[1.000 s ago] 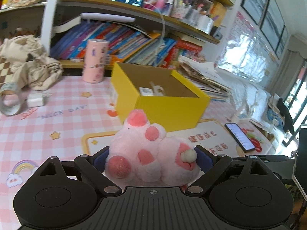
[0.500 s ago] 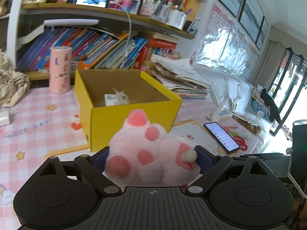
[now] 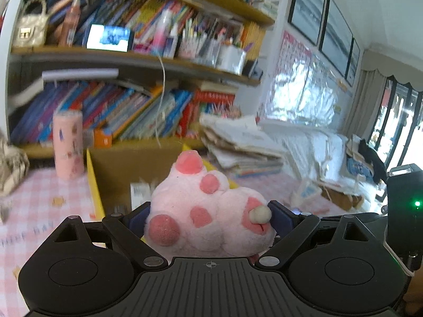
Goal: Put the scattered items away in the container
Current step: 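Carry the pink eraser and plush pig with both tools over the yellow box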
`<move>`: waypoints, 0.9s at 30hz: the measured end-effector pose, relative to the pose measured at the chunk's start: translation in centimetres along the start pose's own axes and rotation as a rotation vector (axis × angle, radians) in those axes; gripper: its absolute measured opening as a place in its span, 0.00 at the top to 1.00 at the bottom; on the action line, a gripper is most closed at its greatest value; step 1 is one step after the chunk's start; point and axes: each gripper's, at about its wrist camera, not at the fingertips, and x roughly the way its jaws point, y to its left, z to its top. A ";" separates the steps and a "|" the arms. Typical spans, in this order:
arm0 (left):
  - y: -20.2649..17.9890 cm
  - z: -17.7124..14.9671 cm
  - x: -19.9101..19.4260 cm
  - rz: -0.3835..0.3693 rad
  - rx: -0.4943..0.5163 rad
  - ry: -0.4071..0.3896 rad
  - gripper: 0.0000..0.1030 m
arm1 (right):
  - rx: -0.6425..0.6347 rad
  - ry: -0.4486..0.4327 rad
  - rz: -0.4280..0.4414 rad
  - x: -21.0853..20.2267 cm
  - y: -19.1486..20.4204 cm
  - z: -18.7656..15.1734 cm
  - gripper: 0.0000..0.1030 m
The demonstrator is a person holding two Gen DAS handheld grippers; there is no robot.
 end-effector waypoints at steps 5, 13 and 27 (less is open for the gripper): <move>0.5 2.4 1.8 0.056 0.014 -0.050 0.10 | -0.047 -0.066 0.056 2.1 -0.7 3.2 0.78; 1.7 4.4 4.5 0.161 0.005 -0.066 0.10 | -0.087 -0.112 0.154 6.3 -1.2 7.5 0.78; 4.1 4.0 10.0 0.262 -0.009 0.058 0.10 | -0.155 -0.022 0.249 13.2 -0.9 9.0 0.78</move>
